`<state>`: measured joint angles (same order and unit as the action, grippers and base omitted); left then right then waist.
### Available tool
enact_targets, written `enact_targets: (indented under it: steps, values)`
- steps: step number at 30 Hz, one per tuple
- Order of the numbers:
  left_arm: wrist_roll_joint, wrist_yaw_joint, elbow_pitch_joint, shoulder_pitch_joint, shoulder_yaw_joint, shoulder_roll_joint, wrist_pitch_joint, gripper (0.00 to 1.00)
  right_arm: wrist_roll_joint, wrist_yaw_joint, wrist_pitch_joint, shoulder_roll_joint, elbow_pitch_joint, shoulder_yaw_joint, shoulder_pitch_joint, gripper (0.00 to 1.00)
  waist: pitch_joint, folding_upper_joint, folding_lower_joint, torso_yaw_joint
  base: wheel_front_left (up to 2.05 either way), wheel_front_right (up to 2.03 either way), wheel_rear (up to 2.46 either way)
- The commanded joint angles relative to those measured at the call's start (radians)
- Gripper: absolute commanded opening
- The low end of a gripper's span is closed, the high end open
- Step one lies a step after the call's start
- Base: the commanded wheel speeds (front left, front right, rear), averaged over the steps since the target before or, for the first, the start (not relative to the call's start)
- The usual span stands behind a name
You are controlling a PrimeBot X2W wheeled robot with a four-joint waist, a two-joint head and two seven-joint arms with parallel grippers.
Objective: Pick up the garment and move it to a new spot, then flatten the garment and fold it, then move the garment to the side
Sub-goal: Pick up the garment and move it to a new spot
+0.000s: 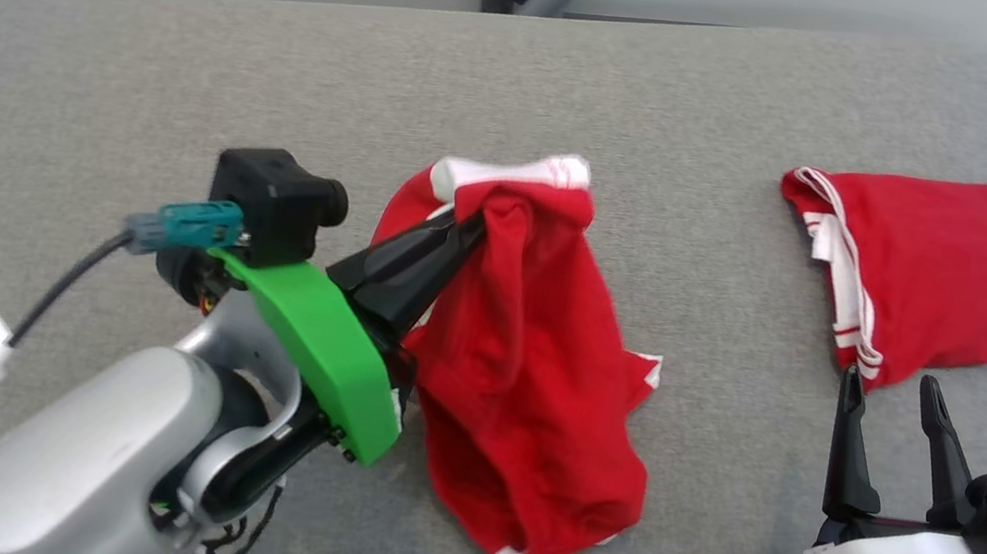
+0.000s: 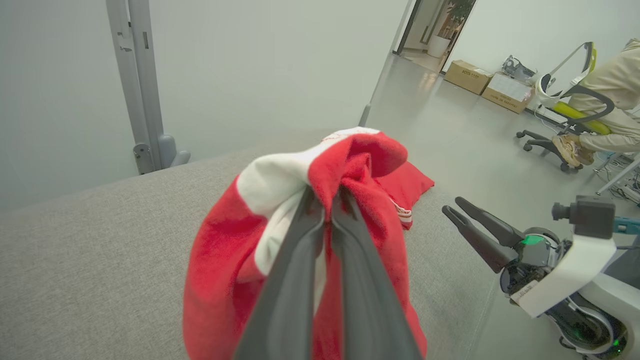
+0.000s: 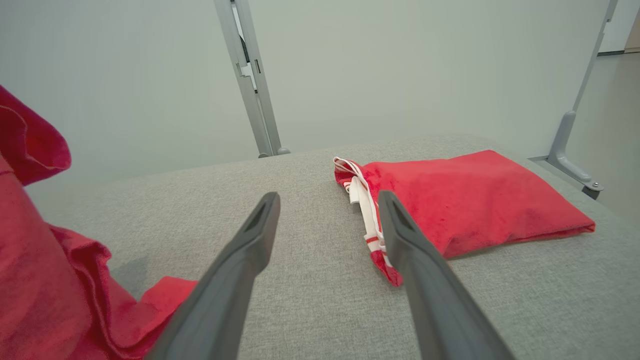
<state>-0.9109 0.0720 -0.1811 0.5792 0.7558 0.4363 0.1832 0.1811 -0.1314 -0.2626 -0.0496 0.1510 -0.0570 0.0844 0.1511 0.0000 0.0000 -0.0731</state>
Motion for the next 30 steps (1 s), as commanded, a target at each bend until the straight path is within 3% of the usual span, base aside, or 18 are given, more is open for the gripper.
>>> enact_targets:
  steps: [1,7,13,14,15,16,17,20,23,30]
  values:
    - [0.003,-0.012,0.054,-0.017,0.013,-0.029,-0.014,0.00,0.005,0.002,-0.003,-0.002,-0.002,0.000,0.002,1.00,0.010,0.0000,0.0000,-0.051,0.00,0.00,0.00]
    - [0.014,-0.067,0.344,-0.049,0.087,-0.113,-0.064,0.00,0.000,0.002,-0.003,-0.002,-0.010,-0.003,-0.006,1.00,0.028,0.0000,0.0000,-0.093,0.00,0.00,0.00]
    - [0.055,-0.131,0.581,-0.030,0.125,-0.177,-0.168,0.02,-0.006,0.002,-0.003,-0.002,-0.017,-0.014,-0.007,1.00,0.044,0.0000,0.0000,-0.093,0.00,0.00,0.00]
    - [0.060,-0.140,0.606,-0.026,0.129,-0.189,-0.184,0.25,-0.007,0.002,-0.003,-0.002,-0.017,-0.016,-0.008,1.00,0.046,0.0000,0.0000,-0.088,0.00,0.00,0.00]
    - [0.059,-0.148,0.626,-0.027,0.130,-0.198,-0.202,0.56,-0.008,0.002,-0.003,-0.002,-0.016,-0.019,-0.010,1.00,0.046,0.0000,0.0000,-0.083,0.00,0.00,0.00]
    - [0.059,-0.148,0.626,-0.027,0.130,-0.198,-0.202,0.56,-0.008,0.002,-0.003,-0.002,-0.016,-0.019,-0.010,1.00,0.046,0.0000,0.0000,-0.083,0.00,0.00,0.00]
    - [0.058,-0.153,0.644,-0.027,0.129,-0.204,-0.219,1.00,-0.010,0.002,-0.003,-0.002,-0.015,-0.020,-0.013,1.00,0.046,0.0000,0.0000,-0.078,0.00,0.00,0.00]
    - [0.076,-0.162,0.672,-0.029,0.135,-0.205,-0.262,1.00,-0.016,0.002,-0.003,-0.002,-0.012,-0.025,-0.017,1.00,0.040,0.0000,0.0000,-0.061,0.00,0.00,0.00]
    - [0.086,-0.144,0.652,-0.061,0.127,-0.194,-0.316,1.00,-0.023,0.002,-0.003,-0.002,-0.014,-0.034,-0.023,1.00,0.026,0.0000,0.0000,-0.044,0.00,0.00,0.00]
    - [0.125,0.001,0.474,-0.196,0.064,-0.091,-0.413,1.00,-0.054,0.002,-0.003,-0.003,-0.027,-0.100,-0.048,1.00,-0.027,0.0000,0.0000,0.005,0.00,0.00,0.00]
